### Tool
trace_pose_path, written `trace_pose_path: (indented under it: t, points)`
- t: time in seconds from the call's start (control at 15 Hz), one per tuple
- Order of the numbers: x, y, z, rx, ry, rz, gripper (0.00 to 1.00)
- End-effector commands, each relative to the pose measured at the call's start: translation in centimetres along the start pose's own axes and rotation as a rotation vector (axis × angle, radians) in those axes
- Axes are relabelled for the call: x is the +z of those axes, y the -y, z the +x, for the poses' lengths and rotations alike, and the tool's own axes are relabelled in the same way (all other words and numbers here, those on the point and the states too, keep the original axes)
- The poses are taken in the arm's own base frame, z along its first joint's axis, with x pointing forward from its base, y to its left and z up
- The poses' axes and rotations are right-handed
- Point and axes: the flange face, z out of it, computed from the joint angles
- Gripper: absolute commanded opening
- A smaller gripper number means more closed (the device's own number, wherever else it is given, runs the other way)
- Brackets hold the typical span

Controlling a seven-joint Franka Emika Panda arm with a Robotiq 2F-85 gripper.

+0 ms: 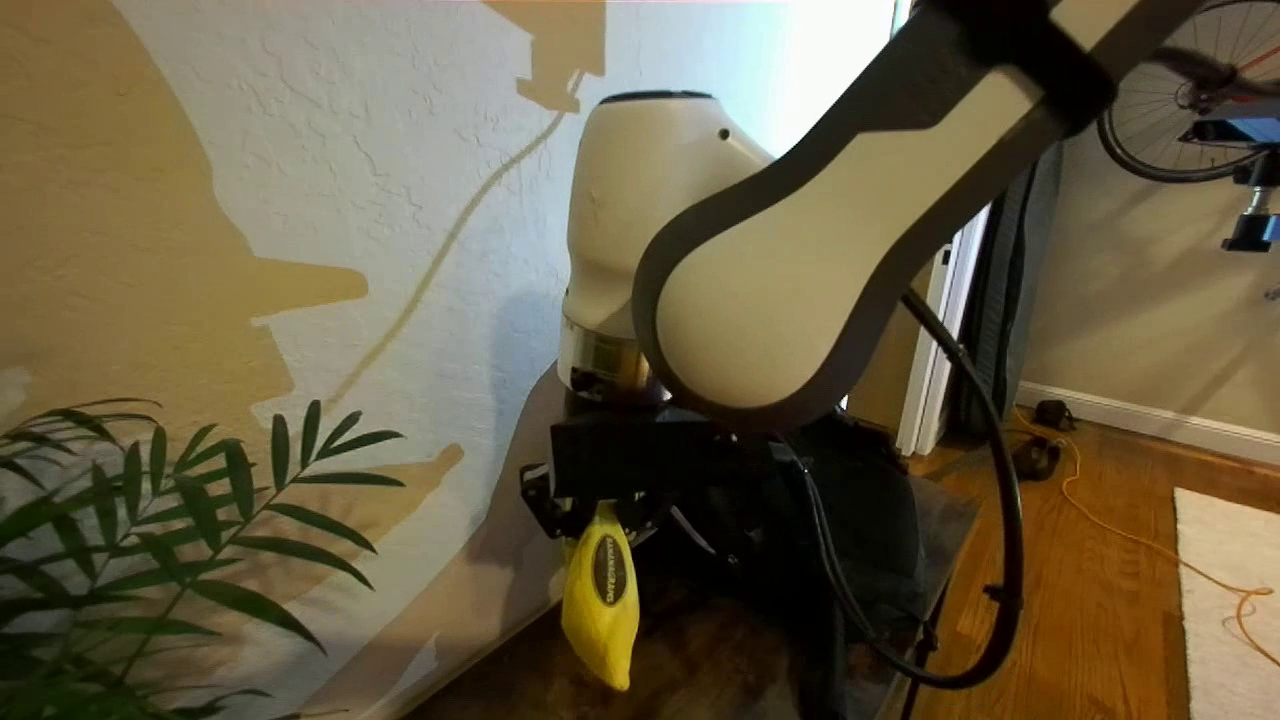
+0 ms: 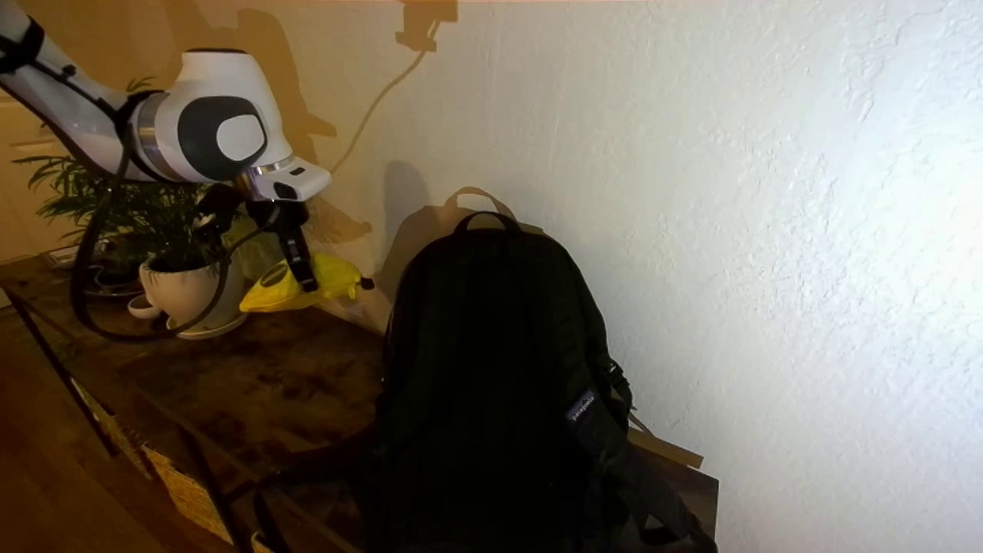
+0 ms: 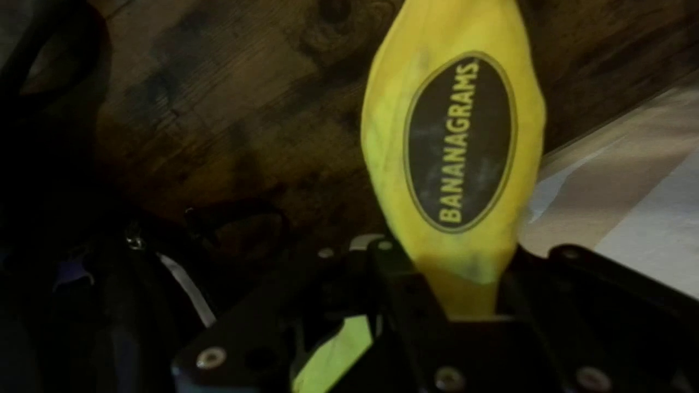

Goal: Pick up the toy and put it in the black bag

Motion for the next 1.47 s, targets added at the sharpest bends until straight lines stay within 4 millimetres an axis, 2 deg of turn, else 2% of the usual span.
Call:
trace_pose_path:
  t: [0.0,0.4,0.53,1.0,1.2,1.4]
  points:
    - [-3.6,-1.3,0.4,-0.012,-0.018,-0.029,0.09]
    - [-5.1,-2.9,2.5,-0.058,-0.03,-0.113,0.09]
    - [-5.0,-3.7,3.3,-0.075,-0.031,-0.141,0.09]
    - [-3.7,-6.5,8.1,-0.144,-0.031,-0.205,0.09]
    - [-3.3,-6.4,9.3,-0.193,-0.024,-0.202,0.09]
    - [-2.7,-5.0,9.7,-0.256,-0.019,-0.194,0.09]
